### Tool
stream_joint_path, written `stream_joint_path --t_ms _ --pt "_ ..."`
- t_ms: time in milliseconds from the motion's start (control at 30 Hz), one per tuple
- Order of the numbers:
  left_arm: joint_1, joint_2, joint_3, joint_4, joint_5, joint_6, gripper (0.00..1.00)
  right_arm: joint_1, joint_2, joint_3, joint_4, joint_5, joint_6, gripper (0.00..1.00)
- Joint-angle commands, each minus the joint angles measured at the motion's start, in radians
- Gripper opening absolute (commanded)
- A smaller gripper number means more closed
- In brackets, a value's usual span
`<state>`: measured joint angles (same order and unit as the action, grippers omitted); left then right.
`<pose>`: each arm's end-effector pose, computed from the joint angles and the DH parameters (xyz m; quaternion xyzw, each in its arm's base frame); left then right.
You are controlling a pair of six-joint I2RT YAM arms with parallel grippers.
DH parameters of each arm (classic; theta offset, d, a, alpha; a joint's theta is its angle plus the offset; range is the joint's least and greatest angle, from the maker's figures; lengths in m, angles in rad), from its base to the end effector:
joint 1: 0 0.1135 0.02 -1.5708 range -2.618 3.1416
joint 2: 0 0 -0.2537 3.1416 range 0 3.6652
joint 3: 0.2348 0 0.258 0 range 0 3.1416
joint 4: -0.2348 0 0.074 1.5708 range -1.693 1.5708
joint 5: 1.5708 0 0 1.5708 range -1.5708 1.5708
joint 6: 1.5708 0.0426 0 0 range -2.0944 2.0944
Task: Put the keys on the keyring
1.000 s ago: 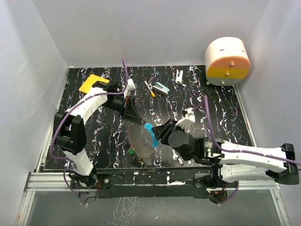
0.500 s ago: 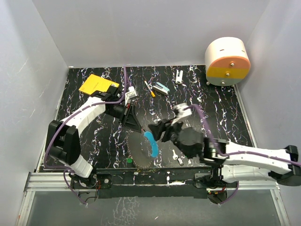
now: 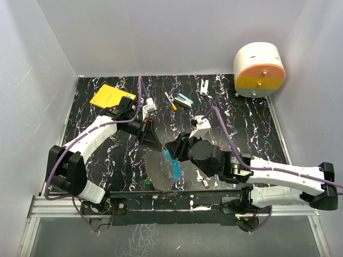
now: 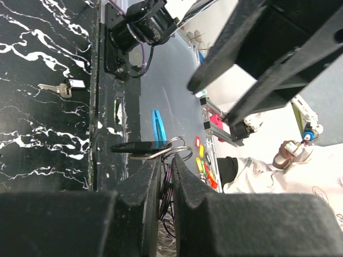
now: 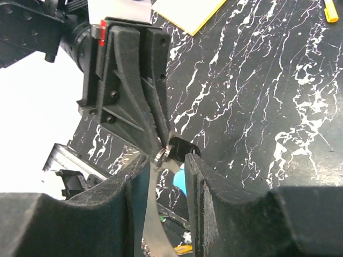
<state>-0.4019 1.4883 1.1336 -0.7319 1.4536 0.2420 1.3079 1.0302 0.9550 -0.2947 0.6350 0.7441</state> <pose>0.2522 -0.1532 0.2656 0.3807 0.6378 -0.6574 0.1271 0.0881 0.2301 0.3329 -0.0486 0.8020 0.3256 0.4985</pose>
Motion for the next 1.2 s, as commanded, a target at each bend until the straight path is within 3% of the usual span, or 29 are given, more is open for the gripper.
stream_joint_path --t_ms 0,133,333,1167 --pt "-0.003 -0.072 -0.021 0.048 -0.004 -0.06 0.0 -0.002 0.03 0.104 -0.044 -0.015 0.093 0.37" --pt "-0.003 -0.1 -0.053 0.136 -0.018 -0.142 0.0 -0.005 0.079 0.156 -0.115 -0.022 0.14 0.37" --pt "-0.003 -0.115 -0.058 0.145 -0.016 -0.158 0.0 -0.03 0.106 0.152 -0.159 -0.031 0.185 0.37" --pt "-0.003 -0.151 -0.1 0.211 -0.039 -0.203 0.0 -0.095 0.121 0.172 -0.161 -0.105 0.202 0.33"
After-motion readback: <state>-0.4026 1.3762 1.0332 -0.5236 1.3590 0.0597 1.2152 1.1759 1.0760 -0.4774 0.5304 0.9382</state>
